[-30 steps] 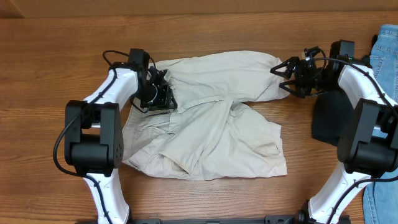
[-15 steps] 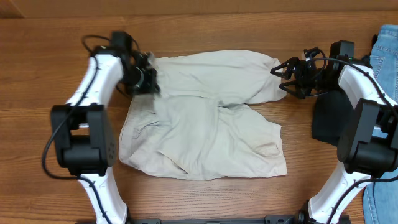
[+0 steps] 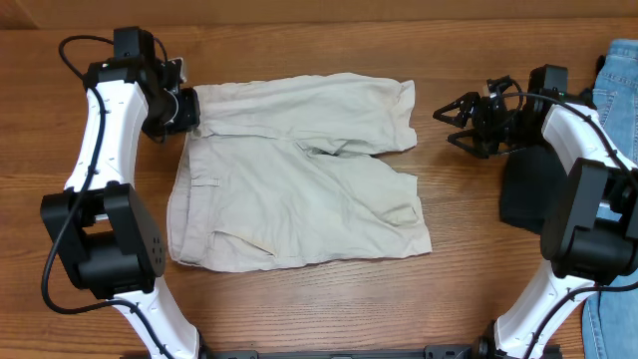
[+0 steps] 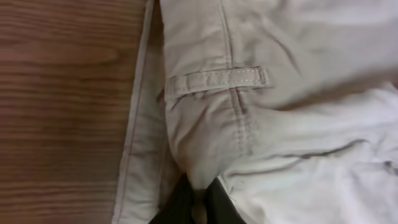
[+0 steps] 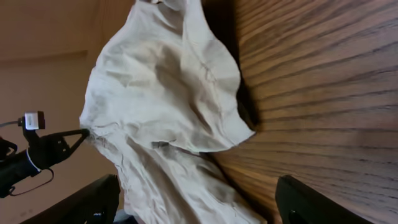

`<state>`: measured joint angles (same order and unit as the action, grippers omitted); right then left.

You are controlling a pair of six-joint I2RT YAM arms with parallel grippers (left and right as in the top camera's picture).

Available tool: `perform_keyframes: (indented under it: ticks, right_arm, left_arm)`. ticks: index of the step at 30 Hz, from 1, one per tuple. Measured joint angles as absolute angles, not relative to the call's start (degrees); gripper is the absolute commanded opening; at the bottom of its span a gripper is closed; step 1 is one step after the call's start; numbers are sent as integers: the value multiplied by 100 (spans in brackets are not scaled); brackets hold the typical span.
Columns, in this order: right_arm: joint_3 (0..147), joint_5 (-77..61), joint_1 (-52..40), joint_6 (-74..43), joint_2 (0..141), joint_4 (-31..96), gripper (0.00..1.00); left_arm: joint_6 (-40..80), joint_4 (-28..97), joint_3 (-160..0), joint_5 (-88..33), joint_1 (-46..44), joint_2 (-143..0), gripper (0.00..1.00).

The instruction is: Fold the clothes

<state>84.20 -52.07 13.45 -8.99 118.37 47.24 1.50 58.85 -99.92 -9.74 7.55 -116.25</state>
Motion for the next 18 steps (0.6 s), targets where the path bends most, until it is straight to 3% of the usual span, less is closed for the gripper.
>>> perform_keyframes:
  ticks: [9,10,12,14,18]
  right_arm:
    - [8420,-4748,1345,-897,11837,5113,84]
    - [8420,-4716,1347,-897,11837,5144,84]
    - [8420,-4678,1347,-895,11837,5192,84]
    - [8420,-4639,1347,-897,11837,5240,84]
    - [8423,-4602,1345,-790,11837,5527,84]
  left_arm:
    - [1009,6375,-9992,574,805,-11625,16]
    - [1125,6412,-9992,644,854,-11625,21]
    - [1308,6473,-9992,722,998,-11625,66]
    - [1393,6464,-9992,746,1184,-11625,73]
    - [1330,6517,-9992,541,1500,-11625,75]
